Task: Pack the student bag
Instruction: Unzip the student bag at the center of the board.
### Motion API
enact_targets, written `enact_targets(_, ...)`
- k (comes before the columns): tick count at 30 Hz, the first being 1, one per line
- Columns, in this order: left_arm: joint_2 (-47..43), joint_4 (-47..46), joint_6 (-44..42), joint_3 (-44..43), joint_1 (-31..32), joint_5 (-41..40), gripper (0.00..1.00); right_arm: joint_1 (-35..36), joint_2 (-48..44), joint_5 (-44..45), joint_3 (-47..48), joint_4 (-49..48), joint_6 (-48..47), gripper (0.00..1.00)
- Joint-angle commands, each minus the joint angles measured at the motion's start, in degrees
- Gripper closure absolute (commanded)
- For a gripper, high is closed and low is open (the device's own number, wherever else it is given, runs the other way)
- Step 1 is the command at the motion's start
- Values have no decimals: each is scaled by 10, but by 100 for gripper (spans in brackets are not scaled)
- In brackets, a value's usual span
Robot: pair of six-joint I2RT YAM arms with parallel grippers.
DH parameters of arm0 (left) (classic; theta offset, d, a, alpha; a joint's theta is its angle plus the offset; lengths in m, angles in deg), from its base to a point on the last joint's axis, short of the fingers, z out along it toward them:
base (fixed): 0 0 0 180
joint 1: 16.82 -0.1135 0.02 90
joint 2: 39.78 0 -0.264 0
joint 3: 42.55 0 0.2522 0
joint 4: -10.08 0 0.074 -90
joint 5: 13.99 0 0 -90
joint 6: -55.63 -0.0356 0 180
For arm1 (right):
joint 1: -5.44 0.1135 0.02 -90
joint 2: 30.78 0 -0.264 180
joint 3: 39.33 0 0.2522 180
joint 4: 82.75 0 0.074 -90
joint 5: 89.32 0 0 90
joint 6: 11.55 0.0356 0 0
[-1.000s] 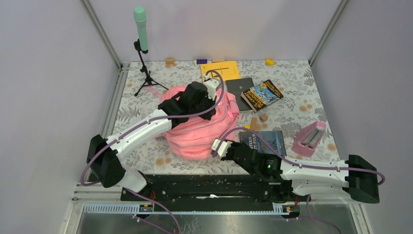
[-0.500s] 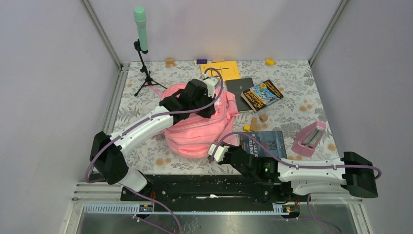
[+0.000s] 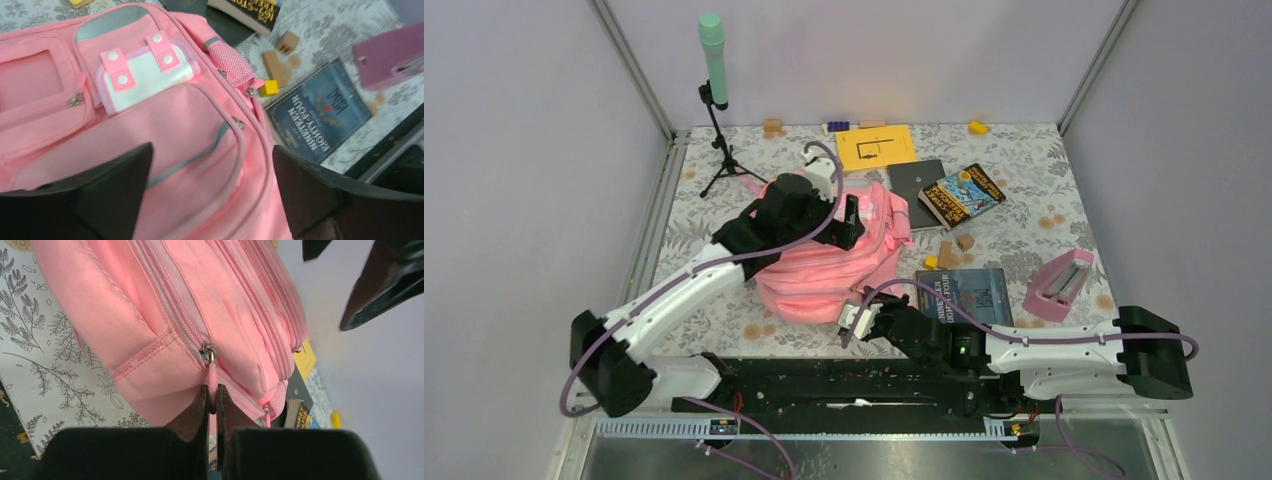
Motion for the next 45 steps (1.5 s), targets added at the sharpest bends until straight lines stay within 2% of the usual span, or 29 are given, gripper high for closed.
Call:
enact_targets(1,-102,-30,29,44,-3,-72,2,6,-40,-19,6,-92,-61,100)
enact_targets(4,-148,-16,61,92,-3,-81,1,7,-46,-59,10,-79,-65,100)
enact_targets(5,-159,-7,70,104,-4,-80,1,7,-44,-69,11,-75,-66,96)
enact_targets(7,-184,8,85,129,-3,-81,1,6,-41,-86,13,-65,-60,82)
enact_targets(10,-220,20,94,172,-5,-104,1,7,-56,-110,9,-59,-25,53)
enact_targets(13,-255,27,102,200,-9,-125,1,6,-85,-123,13,-32,14,36)
enact_targets(14,-266,25,105,207,-10,-125,1,6,-88,-114,23,-13,31,34)
enact_targets(19,-301,-4,73,235,-8,-56,2,-48,-86,-97,71,92,144,32)
enact_targets(22,-316,-25,60,256,13,-37,5,-124,-96,-150,63,121,243,31)
enact_targets(26,-311,-28,93,269,121,-134,7,-215,-89,-200,57,161,368,29)
enact_targets(29,-280,-5,160,257,209,-236,7,-289,-65,-257,55,181,446,28)
enact_targets(32,-263,28,242,253,245,-312,5,-338,-43,-288,51,182,520,28)
enact_targets(37,-299,52,325,296,234,-352,1,-354,-14,-270,31,154,642,29)
enact_targets(39,-313,66,342,311,200,-330,1,-354,-5,-276,1,106,687,30)
enact_targets(42,-340,39,342,360,134,-271,1,-353,23,-307,-38,32,731,31)
enact_targets(45,-350,26,333,386,64,-201,1,-344,48,-323,-50,0,745,33)
